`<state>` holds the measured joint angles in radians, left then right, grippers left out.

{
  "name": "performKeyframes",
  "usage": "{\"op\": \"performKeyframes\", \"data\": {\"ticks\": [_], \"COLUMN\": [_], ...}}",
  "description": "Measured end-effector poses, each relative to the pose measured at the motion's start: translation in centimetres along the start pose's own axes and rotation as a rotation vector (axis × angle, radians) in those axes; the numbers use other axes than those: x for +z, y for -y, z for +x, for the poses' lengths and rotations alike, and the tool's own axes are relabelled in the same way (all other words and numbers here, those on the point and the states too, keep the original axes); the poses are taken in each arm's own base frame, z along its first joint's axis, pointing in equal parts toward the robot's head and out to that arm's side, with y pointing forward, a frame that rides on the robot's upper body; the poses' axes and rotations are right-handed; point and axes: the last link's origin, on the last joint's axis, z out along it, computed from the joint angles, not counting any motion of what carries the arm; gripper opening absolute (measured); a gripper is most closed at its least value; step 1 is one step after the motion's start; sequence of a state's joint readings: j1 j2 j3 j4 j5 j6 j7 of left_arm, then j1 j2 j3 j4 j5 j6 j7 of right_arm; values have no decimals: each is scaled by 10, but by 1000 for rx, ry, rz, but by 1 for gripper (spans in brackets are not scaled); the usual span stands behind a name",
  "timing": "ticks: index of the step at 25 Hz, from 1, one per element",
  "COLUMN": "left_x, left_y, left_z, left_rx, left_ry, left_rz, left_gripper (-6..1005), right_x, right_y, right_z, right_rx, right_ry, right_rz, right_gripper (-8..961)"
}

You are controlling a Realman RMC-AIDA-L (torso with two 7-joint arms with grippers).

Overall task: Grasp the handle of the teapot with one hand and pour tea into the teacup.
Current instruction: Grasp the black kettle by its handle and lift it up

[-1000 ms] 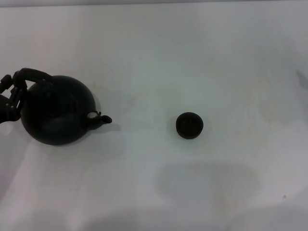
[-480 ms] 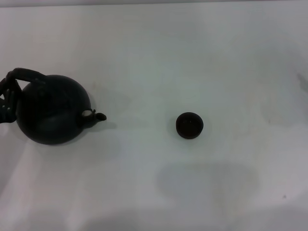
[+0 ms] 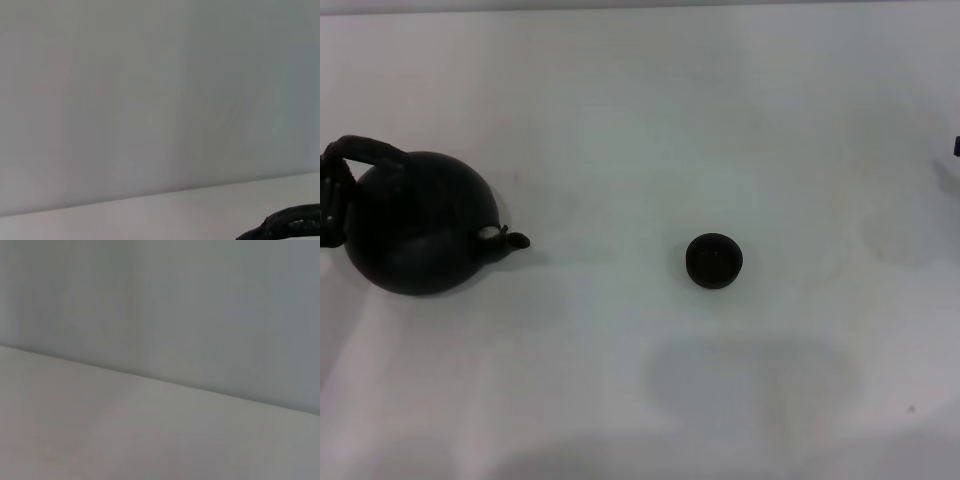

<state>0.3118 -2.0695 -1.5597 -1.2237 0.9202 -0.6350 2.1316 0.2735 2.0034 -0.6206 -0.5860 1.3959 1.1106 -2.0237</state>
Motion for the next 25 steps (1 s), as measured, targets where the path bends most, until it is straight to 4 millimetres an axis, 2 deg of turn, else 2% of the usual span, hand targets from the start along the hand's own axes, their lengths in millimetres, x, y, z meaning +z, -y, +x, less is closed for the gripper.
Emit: {"op": "performKeyframes", "data": {"ticks": [10, 16, 25], "left_x": [18, 37, 64], "left_y": [5, 6, 3], "left_z": [28, 41, 60], "left_rx": [89, 144, 179], "left_ry": [-63, -9, -9], "left_rz": [-105, -188, -200], "left_gripper": [104, 104, 105], "right_x": [5, 9, 11], "right_y": [-7, -9, -13], "right_z": [4, -2, -2], "right_rx": [-31, -49, -54], "right_ry": [2, 21, 34], "right_rz": [-16, -34, -53], "right_gripper": [856, 855, 855]}}
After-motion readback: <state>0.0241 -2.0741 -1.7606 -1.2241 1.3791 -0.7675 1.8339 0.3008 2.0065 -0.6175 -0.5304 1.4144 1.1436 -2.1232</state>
